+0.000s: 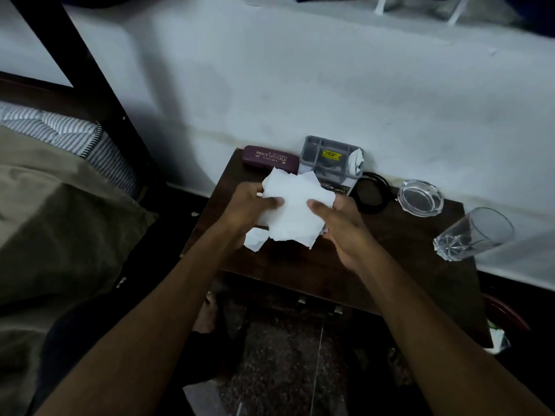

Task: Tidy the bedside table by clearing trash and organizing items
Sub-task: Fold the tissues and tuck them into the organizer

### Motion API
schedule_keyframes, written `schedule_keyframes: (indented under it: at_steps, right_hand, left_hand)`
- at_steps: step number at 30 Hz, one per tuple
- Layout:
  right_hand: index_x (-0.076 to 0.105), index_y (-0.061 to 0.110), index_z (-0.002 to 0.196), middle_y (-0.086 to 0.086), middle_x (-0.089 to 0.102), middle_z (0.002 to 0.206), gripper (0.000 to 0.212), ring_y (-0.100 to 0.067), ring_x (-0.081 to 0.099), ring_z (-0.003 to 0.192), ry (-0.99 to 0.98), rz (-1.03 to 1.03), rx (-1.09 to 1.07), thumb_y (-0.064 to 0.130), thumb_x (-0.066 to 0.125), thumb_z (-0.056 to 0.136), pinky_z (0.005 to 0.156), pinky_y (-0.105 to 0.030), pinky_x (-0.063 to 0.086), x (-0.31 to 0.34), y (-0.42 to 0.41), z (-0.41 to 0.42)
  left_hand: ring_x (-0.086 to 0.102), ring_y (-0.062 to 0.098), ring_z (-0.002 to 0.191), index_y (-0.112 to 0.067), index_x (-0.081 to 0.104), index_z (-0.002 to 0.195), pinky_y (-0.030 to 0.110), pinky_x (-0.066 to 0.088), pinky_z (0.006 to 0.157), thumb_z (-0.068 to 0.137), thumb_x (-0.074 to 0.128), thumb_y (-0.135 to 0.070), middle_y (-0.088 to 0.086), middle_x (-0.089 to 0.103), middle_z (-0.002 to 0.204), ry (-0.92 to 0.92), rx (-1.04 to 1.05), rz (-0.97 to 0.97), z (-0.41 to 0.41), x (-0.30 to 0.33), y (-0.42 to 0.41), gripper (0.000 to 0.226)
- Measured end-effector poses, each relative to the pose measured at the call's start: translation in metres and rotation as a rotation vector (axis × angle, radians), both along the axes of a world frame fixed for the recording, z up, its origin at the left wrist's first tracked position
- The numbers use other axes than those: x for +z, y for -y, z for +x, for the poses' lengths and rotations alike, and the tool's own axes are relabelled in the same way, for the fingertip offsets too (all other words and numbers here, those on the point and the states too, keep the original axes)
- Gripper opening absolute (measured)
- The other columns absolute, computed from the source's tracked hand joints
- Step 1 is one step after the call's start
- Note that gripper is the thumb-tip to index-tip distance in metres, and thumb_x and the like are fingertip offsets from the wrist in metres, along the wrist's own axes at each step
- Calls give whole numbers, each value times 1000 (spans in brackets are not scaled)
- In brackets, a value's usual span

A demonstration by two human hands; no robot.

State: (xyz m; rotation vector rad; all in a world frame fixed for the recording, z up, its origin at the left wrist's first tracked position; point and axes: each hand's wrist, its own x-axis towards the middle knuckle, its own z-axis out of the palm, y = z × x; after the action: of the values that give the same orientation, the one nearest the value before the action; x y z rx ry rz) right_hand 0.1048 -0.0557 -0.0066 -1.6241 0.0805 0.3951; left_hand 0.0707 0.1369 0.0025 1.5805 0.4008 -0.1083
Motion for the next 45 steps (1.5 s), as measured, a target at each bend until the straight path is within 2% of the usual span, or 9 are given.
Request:
schedule_keyframes:
  at_steps: [6,12,22,27,30,32,36,41,45]
  right_hand:
    - [69,10,126,-5,78,114,35,-22,75,102,78,-64,-63,15,71,91,87,-43,62,-8,-1,1]
    - [67,11,129,-9,77,113,51,-30,75,103,13,-74,-117,22,76,81,83,-44,63,-26,9,2]
    - [70,4,121,-15,75,107,28,-26,72,93,-75,-51,-233,-1,69,93,73,-34,61,-43,49,-9]
    - [67,-5,115,-13,75,103,22,-22,72,94,-259,246,-358,-11,62,94,67,-23,63,-33,62,-22]
    - [66,-6,115,-13,73,106,21,-21,71,97,-312,357,-407,-12,57,97,65,-20,62,-29,67,-28]
    - [66,-4,114,-11,74,105,20,-20,70,99,-308,407,-408,-11,56,98,65,-20,62,-27,68,-30]
    - [69,4,115,-7,80,104,22,-19,75,97,-235,365,-339,-5,63,96,70,-25,62,-27,63,-32]
    - [67,7,123,-11,77,112,25,-22,75,99,-120,143,-233,3,66,98,71,-31,62,-29,60,-33]
    - [60,8,127,-12,74,112,31,-18,76,89,-53,47,-210,1,66,97,65,-27,61,-24,66,-33]
  left_hand:
    - [73,37,109,6,71,116,48,61,89,107,58,-21,25,74,121,-33,45,-68,3,0,8,32]
    - [71,26,89,1,72,116,31,62,61,106,56,-9,16,75,105,-21,30,-64,6,4,7,22]
    - [68,29,92,6,77,96,42,54,86,103,63,-9,19,74,100,-86,98,101,9,-22,-8,21]
    - [67,39,116,-7,71,119,45,54,99,95,73,-26,17,73,119,-152,-24,718,3,-33,-9,31]
    - [67,32,109,-16,65,118,52,51,101,92,71,-37,9,71,113,75,102,1103,-1,-20,3,35]
    - [71,25,95,-15,71,104,46,53,93,94,69,-47,4,75,98,145,117,871,-1,-8,13,34]
    - [79,33,89,-8,73,107,40,57,80,99,60,-59,15,81,95,-261,-96,-152,-4,7,44,53]
    - [71,39,116,4,69,124,50,59,94,93,67,5,21,75,122,-139,-131,-182,-4,-11,47,32]
    - [73,23,93,5,72,113,28,60,66,102,58,0,13,76,104,-124,-105,-181,-2,-8,39,18]
